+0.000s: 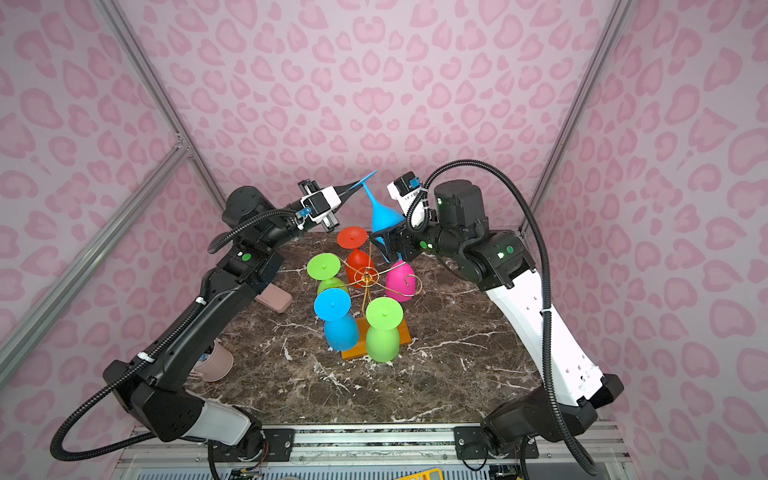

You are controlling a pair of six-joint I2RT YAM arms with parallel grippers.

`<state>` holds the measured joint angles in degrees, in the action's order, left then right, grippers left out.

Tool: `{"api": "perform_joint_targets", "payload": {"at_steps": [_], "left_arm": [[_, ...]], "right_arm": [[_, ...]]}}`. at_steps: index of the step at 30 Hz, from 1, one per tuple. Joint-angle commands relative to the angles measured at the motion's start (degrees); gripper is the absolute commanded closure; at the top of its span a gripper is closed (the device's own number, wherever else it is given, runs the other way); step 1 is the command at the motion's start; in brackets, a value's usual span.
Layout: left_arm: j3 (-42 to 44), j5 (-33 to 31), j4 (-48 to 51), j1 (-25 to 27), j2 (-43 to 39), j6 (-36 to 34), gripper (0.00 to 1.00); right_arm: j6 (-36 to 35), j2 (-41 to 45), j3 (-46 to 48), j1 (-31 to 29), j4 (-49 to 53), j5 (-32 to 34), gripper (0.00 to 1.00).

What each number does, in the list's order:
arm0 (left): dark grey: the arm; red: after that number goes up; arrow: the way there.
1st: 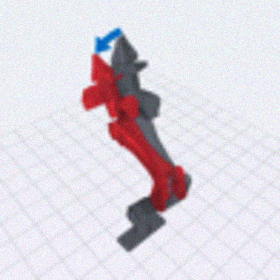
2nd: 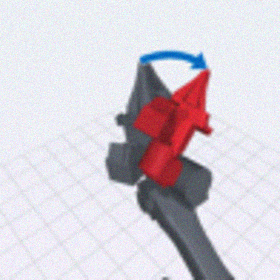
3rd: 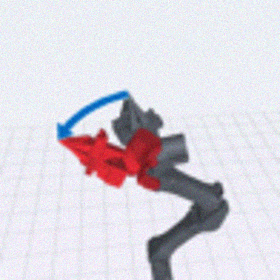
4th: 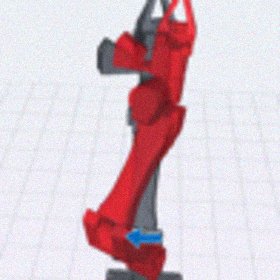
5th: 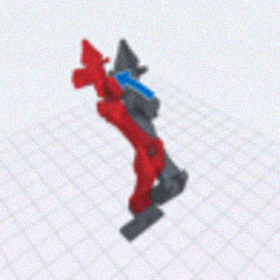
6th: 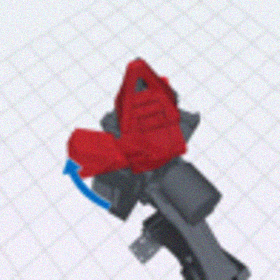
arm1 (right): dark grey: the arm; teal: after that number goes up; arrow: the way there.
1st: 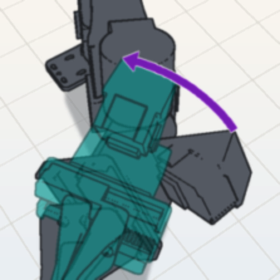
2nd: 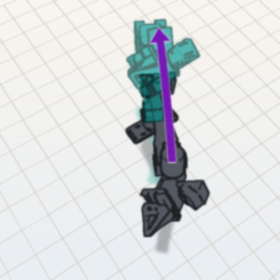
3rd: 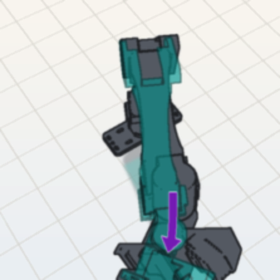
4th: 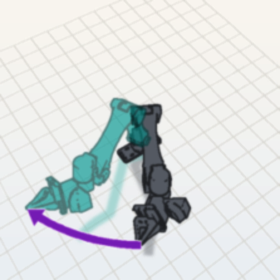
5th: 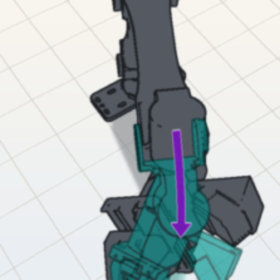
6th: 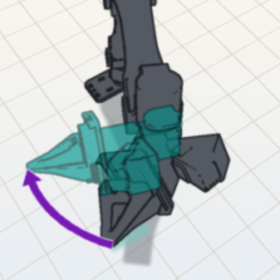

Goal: Take the wine glass off the wine glass rack

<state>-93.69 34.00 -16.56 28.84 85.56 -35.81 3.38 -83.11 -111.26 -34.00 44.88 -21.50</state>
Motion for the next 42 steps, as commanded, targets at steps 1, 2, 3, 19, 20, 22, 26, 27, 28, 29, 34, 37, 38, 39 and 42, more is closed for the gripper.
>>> {"api": "perform_joint_targets", "payload": {"at_steps": [1, 2, 3, 19, 20, 22, 26, 27, 28, 29, 34, 37, 38, 39, 42], "left_arm": [[-0.43, -4.38, -4.19, -1.26, -0.49, 5.56, 0.97], [-0.44, -4.46, -4.11, -1.77, -0.44, 6.87, 0.97], [-0.39, -4.47, -4.1, -2.13, -0.48, 8.04, 0.97], [4.28, -6.81, -10.51, -9.24, -1.8, 35.49, 0.97], [4.37, -6.22, -10.28, -9.24, -1.95, 35.89, 0.97], [5.03, -5.83, -11.08, -9.24, -2.16, 37.43, 0.97], [5.71, -4.85, -11.74, -9.23, -2.48, 39.68, 0.97], [5.71, -4.58, -11.9, -9.24, -2.55, 40.21, 0.97], [5.71, -4.47, -11.91, -9.2, -2.61, 40.46, 0.97], [5.71, -4.47, -11.88, -9.24, -2.65, 40.62, 0.97], [5.8, -4.91, -11.99, -9.24, -2.78, 41.44, 0.97], [5.8, -4.71, -12.07, -9.24, -2.92, 42.27, 0.97], [5.8, -4.73, -12.1, -9.2, -2.97, 42.47, 0.97], [5.8, -4.73, -12.07, -9.24, -3.04, 42.49, 0.97], [5.73, -4.64, -12.18, -9.24, -3.12, 42.84, 0.97]], "right_arm": [[1.78, 2.41, 2.42, 0.03, -6.65, -2.5, 0.09], [2.12, 3.48, 3.29, 0.23, -7.88, -2.62, 0.08], [2.42, 4.39, 4.22, 0.55, -9.09, -2.9, 0.07], [10.27, 22.75, 24.16, 11.99, -30.04, -5.97, 0.2], [11.45, 22.86, 25.1, 12.89, -31.52, -6.95, 0.22], [13.22, 22.11, 25.65, 13.76, -33.17, -8.46, 0.27], [14.79, 19.45, 25.66, 13.87, -35.73, -10.17, 0.33], [15.35, 18.65, 25.49, 13.87, -36.58, -10.7, 0.34], [15.98, 18.0, 25.48, 13.84, -37.54, -11.08, 0.34], [16.71, 17.28, 25.44, 13.83, -38.79, -11.72, 0.34], [18.41, 13.66, 24.28, 13.21, -42.2, -12.7, 0.36], [19.06, 11.76, 23.65, 12.78, -43.85, -13.07, 0.38], [19.28, 11.2, 23.36, 12.52, -44.4, -13.38, 0.38], [19.42, 10.54, 23.11, 12.23, -44.81, -13.48, 0.39], [19.42, 8.69, 22.13, 10.86, -45.47, -13.23, 0.41]]}}
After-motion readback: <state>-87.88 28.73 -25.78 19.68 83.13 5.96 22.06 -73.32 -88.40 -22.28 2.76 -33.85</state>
